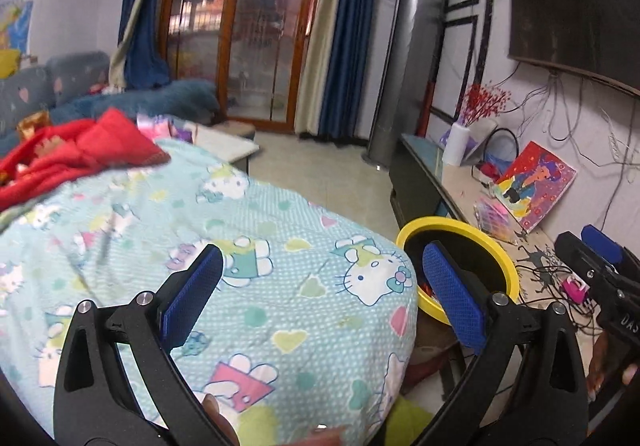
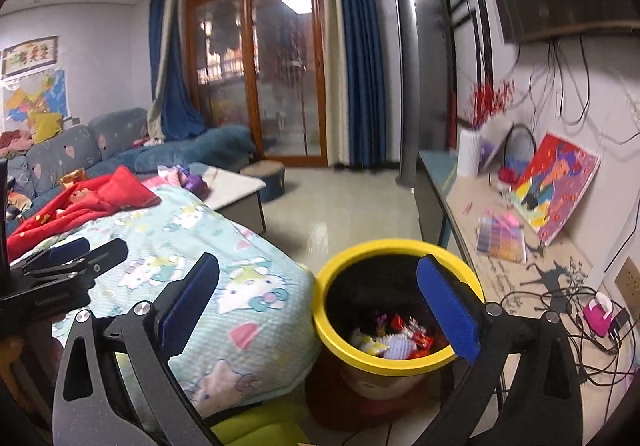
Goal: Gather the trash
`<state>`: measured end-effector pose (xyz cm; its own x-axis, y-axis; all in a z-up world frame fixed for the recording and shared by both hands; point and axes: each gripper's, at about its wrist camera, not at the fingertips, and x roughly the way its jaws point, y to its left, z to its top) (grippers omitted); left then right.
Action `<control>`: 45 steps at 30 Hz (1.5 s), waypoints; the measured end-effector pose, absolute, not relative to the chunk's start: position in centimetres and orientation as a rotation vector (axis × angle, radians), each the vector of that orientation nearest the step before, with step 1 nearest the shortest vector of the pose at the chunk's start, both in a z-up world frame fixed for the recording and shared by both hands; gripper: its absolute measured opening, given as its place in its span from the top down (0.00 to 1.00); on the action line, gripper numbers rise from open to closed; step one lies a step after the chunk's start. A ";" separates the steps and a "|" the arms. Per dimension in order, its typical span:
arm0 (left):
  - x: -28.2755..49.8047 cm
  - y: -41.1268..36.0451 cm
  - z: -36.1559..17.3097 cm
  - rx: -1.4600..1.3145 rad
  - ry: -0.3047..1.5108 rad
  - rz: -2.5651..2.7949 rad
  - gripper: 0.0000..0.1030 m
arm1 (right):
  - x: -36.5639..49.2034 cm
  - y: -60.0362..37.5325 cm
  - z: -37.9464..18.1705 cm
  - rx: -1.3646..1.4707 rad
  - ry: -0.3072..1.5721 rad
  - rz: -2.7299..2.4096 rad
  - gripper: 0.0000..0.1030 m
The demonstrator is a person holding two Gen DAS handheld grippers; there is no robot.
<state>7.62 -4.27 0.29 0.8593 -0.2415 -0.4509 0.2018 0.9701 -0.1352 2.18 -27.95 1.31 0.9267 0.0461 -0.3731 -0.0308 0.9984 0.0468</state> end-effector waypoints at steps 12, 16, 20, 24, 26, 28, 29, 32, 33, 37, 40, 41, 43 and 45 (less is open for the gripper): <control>3.6 -2.2 0.7 -0.095 0.416 -0.202 0.11 | 0.4 -25.9 0.3 -0.019 0.306 -0.013 0.06; 3.6 -2.1 0.7 -0.101 0.418 -0.199 0.11 | 0.1 -25.6 0.4 -0.026 0.282 -0.011 0.06; 3.5 -2.1 0.7 -0.100 0.416 -0.197 0.11 | -0.1 -25.4 0.5 -0.031 0.270 -0.002 0.06; 3.5 -2.1 0.7 -0.100 0.414 -0.198 0.11 | -0.1 -25.4 0.4 -0.033 0.275 0.001 0.06; 3.4 -2.0 0.7 -0.099 0.413 -0.198 0.11 | 0.0 -25.4 0.4 -0.032 0.276 -0.001 0.06; 3.5 -2.1 0.7 -0.100 0.416 -0.198 0.11 | -0.1 -25.4 0.4 -0.031 0.275 0.000 0.06; 3.5 -2.1 0.7 -0.099 0.417 -0.197 0.11 | 0.0 -25.4 0.4 -0.031 0.275 0.000 0.06; 3.4 -2.1 0.7 -0.100 0.416 -0.198 0.11 | -0.1 -25.4 0.4 -0.031 0.272 -0.001 0.06; 3.4 -2.1 0.7 -0.099 0.416 -0.199 0.11 | -0.1 -25.4 0.3 -0.030 0.271 -0.001 0.06; 3.4 -2.1 0.7 -0.096 0.412 -0.197 0.11 | 0.0 -25.5 0.2 -0.027 0.273 -0.005 0.06; 3.4 -2.1 0.7 -0.096 0.414 -0.196 0.11 | 0.0 -25.5 0.2 -0.028 0.271 -0.004 0.06; 3.4 -2.1 0.7 -0.096 0.414 -0.195 0.11 | 0.0 -25.5 0.2 -0.028 0.272 -0.005 0.06; 3.4 -2.1 0.7 -0.098 0.414 -0.195 0.11 | 0.0 -25.6 0.2 -0.026 0.270 -0.004 0.06; 3.4 -2.0 0.7 -0.097 0.413 -0.193 0.11 | -0.1 -25.6 0.1 -0.027 0.270 -0.006 0.06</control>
